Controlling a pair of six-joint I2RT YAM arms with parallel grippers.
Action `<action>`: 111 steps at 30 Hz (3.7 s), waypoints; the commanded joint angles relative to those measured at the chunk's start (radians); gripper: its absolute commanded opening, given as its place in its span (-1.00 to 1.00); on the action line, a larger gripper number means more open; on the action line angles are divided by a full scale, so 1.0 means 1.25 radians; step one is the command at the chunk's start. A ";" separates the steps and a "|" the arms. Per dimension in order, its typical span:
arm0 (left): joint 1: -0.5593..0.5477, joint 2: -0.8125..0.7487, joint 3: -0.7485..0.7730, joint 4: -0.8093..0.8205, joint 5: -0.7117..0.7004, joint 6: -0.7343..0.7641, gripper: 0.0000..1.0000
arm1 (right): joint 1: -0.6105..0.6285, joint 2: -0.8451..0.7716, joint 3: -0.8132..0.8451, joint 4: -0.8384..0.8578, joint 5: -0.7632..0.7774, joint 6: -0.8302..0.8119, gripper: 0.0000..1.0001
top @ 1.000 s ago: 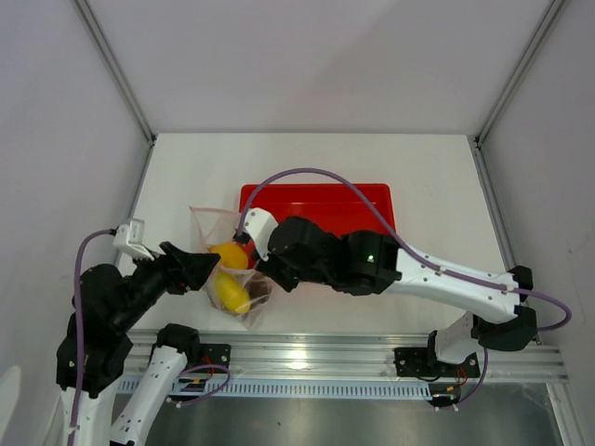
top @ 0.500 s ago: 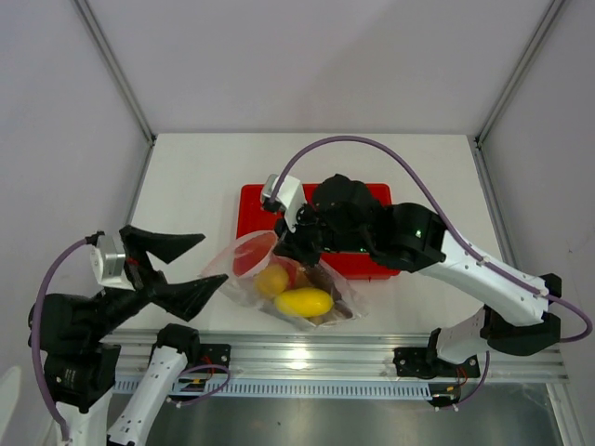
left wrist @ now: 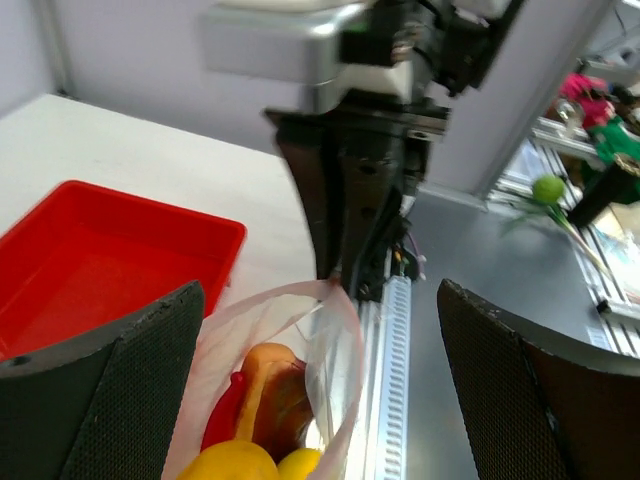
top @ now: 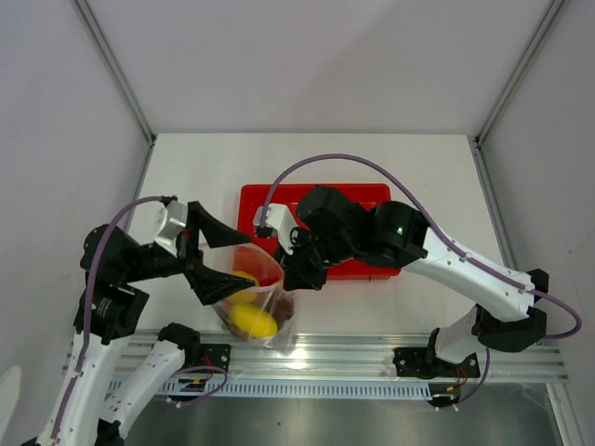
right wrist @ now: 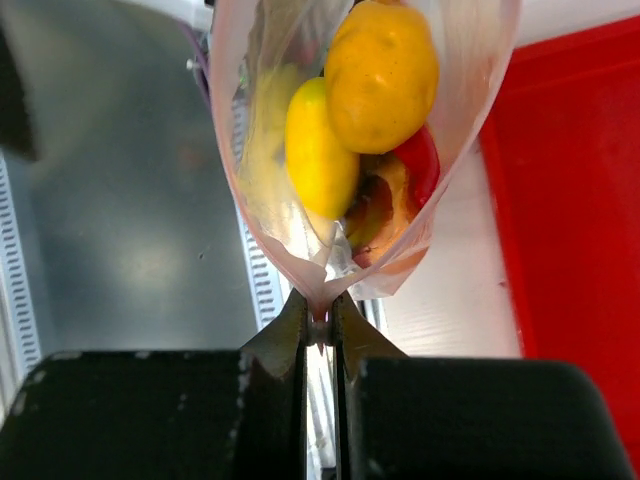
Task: Place the food in the zip-top bag and seal the zipper
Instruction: Adjust the zipper food storage bag at the center of the board, then zip the zipper food storage bag at the center of the board.
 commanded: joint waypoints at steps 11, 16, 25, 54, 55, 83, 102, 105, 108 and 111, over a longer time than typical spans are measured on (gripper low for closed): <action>-0.309 0.073 0.008 -0.037 -0.110 0.215 0.99 | -0.043 -0.011 0.019 -0.041 -0.224 0.023 -1.00; -0.338 0.093 0.004 -0.015 -0.117 0.243 0.99 | -0.045 -0.016 0.012 -0.038 -0.230 0.025 -1.00; -0.424 0.156 0.007 -0.074 -0.201 0.318 0.99 | -0.050 -0.024 0.007 -0.026 -0.229 0.027 -1.00; -0.515 0.199 0.082 -0.293 -0.383 0.303 -0.48 | -0.035 -0.033 0.029 -0.141 -0.047 0.006 -1.00; -0.515 0.199 0.084 -0.294 -0.386 0.300 -0.56 | -0.035 -0.037 0.031 -0.140 -0.041 0.006 -1.00; -0.515 -0.004 -0.023 -0.152 -0.533 -0.017 -0.99 | -0.122 -0.391 -0.555 0.630 -0.079 0.127 0.24; -0.515 -0.005 -0.020 -0.159 -0.531 -0.029 -0.99 | -0.121 -0.374 -0.592 0.742 -0.197 0.181 0.04; -0.515 -0.008 -0.015 -0.168 -0.533 -0.029 -0.99 | -0.122 -0.402 -0.599 0.721 -0.183 0.176 0.01; -0.515 -0.008 -0.007 -0.179 -0.538 -0.028 -0.99 | -0.120 -0.424 -0.596 0.685 -0.175 0.168 -0.02; -0.515 -0.006 -0.001 -0.182 -0.537 -0.028 -0.99 | -0.121 -0.438 -0.598 0.655 -0.182 0.160 -0.07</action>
